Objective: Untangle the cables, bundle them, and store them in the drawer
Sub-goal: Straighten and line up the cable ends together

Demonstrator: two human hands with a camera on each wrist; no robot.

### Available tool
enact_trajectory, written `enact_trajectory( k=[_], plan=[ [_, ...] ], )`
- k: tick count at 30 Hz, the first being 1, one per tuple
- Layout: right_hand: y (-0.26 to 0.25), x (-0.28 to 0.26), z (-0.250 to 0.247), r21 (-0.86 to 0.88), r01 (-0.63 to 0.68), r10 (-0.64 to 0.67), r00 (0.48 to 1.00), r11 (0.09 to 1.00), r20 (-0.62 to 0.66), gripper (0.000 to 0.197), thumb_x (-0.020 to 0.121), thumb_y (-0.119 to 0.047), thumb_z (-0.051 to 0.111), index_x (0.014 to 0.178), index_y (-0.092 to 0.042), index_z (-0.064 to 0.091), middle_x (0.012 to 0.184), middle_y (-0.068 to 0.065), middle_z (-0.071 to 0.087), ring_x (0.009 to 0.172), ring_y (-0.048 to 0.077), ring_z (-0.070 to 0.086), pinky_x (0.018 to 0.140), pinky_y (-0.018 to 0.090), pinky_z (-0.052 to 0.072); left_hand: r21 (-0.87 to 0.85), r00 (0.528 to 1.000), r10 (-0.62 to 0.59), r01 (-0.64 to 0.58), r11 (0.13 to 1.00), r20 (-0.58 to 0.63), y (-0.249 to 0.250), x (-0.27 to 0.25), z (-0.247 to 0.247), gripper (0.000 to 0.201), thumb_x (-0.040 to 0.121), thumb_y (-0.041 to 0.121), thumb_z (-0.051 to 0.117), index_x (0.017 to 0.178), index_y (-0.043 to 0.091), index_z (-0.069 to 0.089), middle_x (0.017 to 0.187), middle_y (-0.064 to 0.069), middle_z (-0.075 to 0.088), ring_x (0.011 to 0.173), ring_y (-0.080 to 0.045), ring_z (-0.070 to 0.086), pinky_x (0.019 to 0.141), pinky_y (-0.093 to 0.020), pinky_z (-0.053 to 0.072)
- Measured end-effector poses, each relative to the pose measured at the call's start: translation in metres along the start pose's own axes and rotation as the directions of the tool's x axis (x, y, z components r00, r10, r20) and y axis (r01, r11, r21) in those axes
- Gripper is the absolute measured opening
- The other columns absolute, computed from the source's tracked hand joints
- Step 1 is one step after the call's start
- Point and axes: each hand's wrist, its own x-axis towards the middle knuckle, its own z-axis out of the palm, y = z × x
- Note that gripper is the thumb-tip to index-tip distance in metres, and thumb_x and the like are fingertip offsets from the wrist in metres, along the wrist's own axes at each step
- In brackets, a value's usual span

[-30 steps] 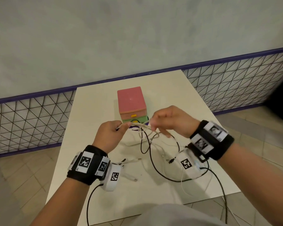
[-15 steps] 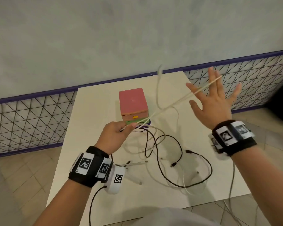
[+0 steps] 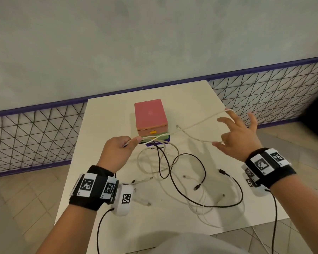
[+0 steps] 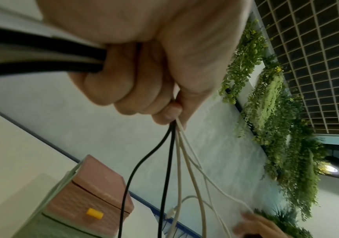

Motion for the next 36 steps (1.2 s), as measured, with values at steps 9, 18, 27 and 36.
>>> enact_trajectory(
  k=[9, 18, 27, 36],
  plan=[
    [-0.02, -0.002, 0.004, 0.115, -0.03, -0.027, 0.885, 0.993, 0.465, 0.03, 0.089, -0.055, 0.044, 0.113, -0.045, 0.058, 0.09, -0.014, 0.062, 0.117, 0.012, 0.049, 0.112, 0.054, 0.008, -0.129, 0.997, -0.066, 0.059, 0.99, -0.051, 0.004, 0.005, 0.001, 0.054, 0.092, 0.036, 0.058, 0.056, 0.013, 0.025, 0.056, -0.002, 0.019, 0.052, -0.013, 0.02, 0.054, -0.03, 0.019],
    [0.011, 0.0, 0.014, 0.925, -0.223, 0.434, 0.832, -0.309, 0.346, 0.027, 0.099, -0.02, 0.037, 0.088, -0.013, 0.062, 0.043, -0.001, 0.053, 0.074, 0.018, 0.071, 0.081, 0.034, 0.043, -0.192, 0.968, -0.196, 0.165, 0.967, -0.156, -0.008, 0.006, -0.016, 0.058, 0.091, 0.037, 0.06, 0.061, -0.008, 0.039, 0.061, -0.012, 0.026, 0.055, -0.02, 0.025, 0.055, -0.031, 0.022],
    [0.039, 0.003, 0.034, 0.654, -0.707, 0.456, 0.504, -0.271, 0.734, 0.024, 0.097, -0.033, 0.044, 0.096, -0.012, 0.055, 0.085, 0.01, 0.062, 0.078, 0.027, 0.058, 0.078, 0.036, 0.041, -0.122, 0.979, -0.149, 0.132, 0.984, -0.137, 0.003, 0.003, -0.013, 0.051, 0.093, 0.037, 0.056, 0.058, 0.009, 0.031, 0.061, -0.011, 0.024, 0.056, -0.02, 0.023, 0.055, -0.033, 0.02],
    [-0.059, 0.015, -0.038, 0.722, 0.142, -0.156, 0.987, 0.677, -0.048, 0.043, 0.085, -0.044, 0.063, 0.12, -0.021, 0.056, 0.12, -0.006, 0.056, 0.113, 0.009, 0.05, 0.1, 0.024, 0.036, -0.038, 0.995, 0.095, -0.094, 0.995, 0.029, 0.039, 0.0, 0.011, 0.052, 0.094, 0.033, 0.055, 0.052, 0.016, 0.029, 0.054, 0.0, 0.022, 0.047, -0.011, 0.024, 0.046, -0.023, 0.019]
  ],
)
